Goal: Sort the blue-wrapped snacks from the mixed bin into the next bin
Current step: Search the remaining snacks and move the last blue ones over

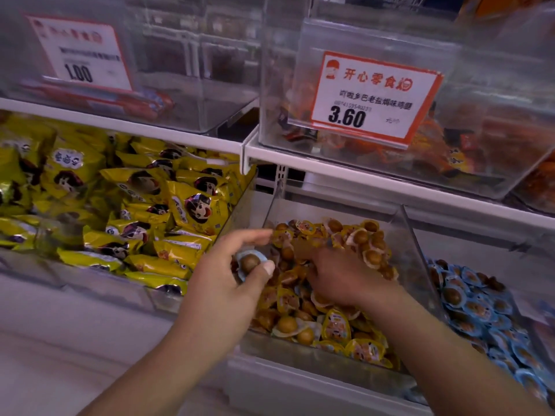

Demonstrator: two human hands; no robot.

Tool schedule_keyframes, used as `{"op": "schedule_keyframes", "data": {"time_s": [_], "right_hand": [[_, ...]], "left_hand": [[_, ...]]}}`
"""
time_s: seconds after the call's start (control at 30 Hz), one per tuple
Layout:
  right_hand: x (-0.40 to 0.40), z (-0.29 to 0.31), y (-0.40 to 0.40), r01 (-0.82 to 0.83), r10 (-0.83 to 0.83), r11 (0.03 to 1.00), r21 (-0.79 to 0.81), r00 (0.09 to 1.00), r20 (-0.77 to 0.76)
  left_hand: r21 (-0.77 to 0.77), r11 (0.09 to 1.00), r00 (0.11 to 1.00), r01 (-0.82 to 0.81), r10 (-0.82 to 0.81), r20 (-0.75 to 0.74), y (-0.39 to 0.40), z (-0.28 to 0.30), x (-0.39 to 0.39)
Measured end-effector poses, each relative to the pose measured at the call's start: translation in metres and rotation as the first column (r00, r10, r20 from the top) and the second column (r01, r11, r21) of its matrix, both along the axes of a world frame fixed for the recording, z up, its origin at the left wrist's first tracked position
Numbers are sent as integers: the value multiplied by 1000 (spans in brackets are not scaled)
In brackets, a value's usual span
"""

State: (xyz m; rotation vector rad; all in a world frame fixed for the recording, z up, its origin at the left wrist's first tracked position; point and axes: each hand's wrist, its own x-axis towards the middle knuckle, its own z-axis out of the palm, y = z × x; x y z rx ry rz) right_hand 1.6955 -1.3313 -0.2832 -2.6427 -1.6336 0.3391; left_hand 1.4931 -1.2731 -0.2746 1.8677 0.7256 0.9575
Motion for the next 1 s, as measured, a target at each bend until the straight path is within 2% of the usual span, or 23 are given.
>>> {"op": "schedule_keyframes", "data": {"time_s": [0.07, 0.17, 0.3, 0.4, 0.47, 0.53, 0.6, 0.73, 0.83, 0.93, 1.0], "right_hand": [[1, -3, 19, -61, 67, 976, -208, 998, 20], [5, 0, 35, -60, 53, 915, -398, 998, -28], [6, -3, 41, -54, 61, 850, -525, 998, -5], [2, -8, 45, -52, 77, 886, -461, 996, 37], [2, -9, 43, -52, 61, 923, -381, 998, 12], [8, -11, 38, -26, 7, 950, -312, 998, -60], [15, -12, 31, 40, -85, 975, -218, 976, -200], [21, -13, 27, 221, -220, 974, -54, 852, -475], [16, -15, 25, 324, -203, 944, 62, 717, -666], [10, -14, 17, 457, -133, 880, 131, 500, -856], [9, -8, 8, 560, -85, 816, 146, 365, -927]], "left_hand": [[-58, 998, 1000, 12, -10, 27, 2, 0, -1], [-53, 998, 998, 33, -31, 46, 2, 1, -3], [-72, 996, 997, 57, -52, 63, 1, 1, -6], [-79, 995, 996, 62, -57, 64, 0, 3, -7], [-81, 995, 996, 63, -58, 65, 0, 4, -8], [-98, 992, 995, 74, -66, 78, 0, 4, -10], [-101, 992, 994, 76, -68, 86, -1, 5, -12], [-84, 994, 995, 67, -60, 86, -1, 6, -11], [-73, 995, 996, 63, -57, 73, -3, 6, -8], [-83, 993, 995, 83, -77, 71, -8, 7, -4], [-115, 986, 991, 117, -109, 72, -15, 6, 1]]}}
